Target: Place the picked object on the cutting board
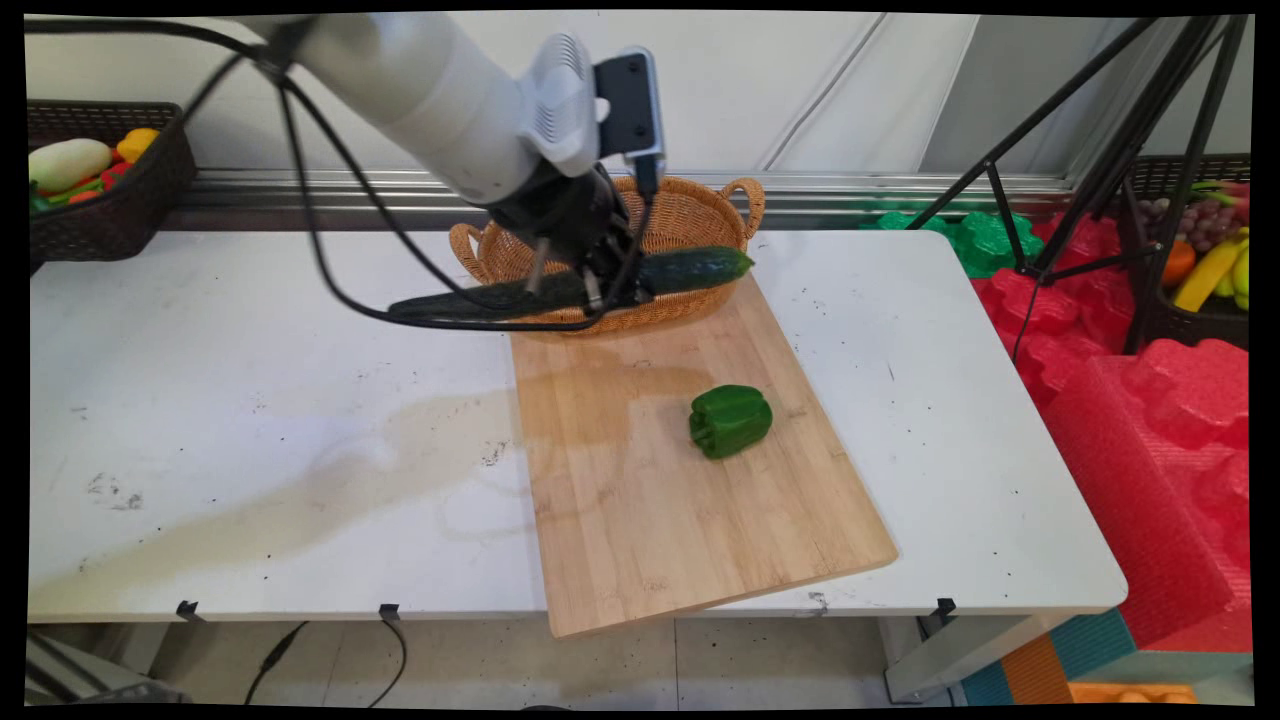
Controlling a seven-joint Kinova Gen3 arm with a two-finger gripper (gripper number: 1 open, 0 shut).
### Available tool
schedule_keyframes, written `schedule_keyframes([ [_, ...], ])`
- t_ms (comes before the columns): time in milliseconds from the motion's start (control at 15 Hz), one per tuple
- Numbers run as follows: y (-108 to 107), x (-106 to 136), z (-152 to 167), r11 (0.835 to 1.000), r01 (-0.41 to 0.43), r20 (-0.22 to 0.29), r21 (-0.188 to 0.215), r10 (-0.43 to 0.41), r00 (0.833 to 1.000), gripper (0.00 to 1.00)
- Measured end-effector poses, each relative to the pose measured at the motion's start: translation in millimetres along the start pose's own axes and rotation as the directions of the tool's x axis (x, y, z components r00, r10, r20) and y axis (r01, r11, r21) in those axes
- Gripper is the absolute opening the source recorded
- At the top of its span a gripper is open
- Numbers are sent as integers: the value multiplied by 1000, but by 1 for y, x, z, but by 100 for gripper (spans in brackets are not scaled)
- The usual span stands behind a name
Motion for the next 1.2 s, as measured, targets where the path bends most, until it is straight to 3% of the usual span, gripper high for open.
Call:
schedule_keyframes([
  [733, -21, 9, 102, 999, 44, 13, -13, -44, 999, 0],
  [1200, -15, 11, 160, 994, 25, 19, -106, -23, 1000, 0],
])
